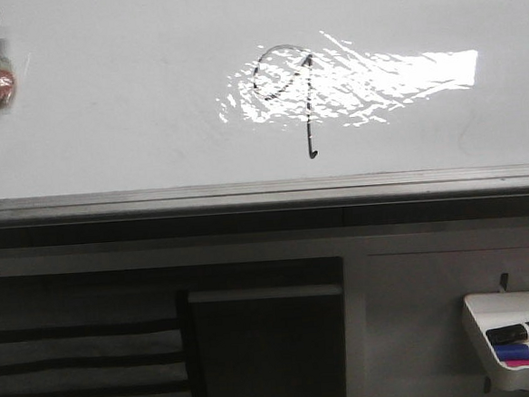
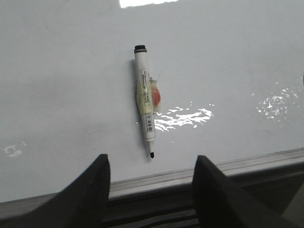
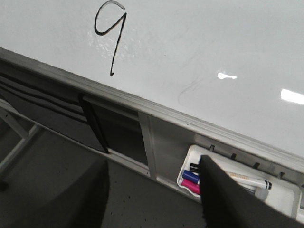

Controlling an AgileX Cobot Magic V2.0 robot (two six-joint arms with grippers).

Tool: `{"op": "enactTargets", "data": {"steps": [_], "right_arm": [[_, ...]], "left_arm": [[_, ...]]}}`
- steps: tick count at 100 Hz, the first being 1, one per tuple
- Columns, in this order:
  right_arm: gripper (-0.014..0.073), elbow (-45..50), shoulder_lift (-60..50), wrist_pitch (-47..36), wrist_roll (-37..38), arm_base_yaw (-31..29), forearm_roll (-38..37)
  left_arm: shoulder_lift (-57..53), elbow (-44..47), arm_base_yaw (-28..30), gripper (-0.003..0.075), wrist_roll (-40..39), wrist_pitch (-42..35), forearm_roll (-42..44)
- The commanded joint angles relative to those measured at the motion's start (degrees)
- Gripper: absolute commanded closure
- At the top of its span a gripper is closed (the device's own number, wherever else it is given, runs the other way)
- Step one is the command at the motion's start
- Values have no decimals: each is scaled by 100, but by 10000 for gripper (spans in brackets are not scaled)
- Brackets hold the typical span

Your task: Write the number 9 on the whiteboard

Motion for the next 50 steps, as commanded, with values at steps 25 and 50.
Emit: {"op": "enactTargets", "data": {"steps": [25, 50], "right_arm": [[521, 774, -485, -1552, 1, -44, -69], [666, 812, -485, -1525, 1, -44, -114]], "left_arm": [[-769, 874, 17, 483, -27, -1287, -10], [-756, 904, 17, 741, -27, -1363, -29]]}}
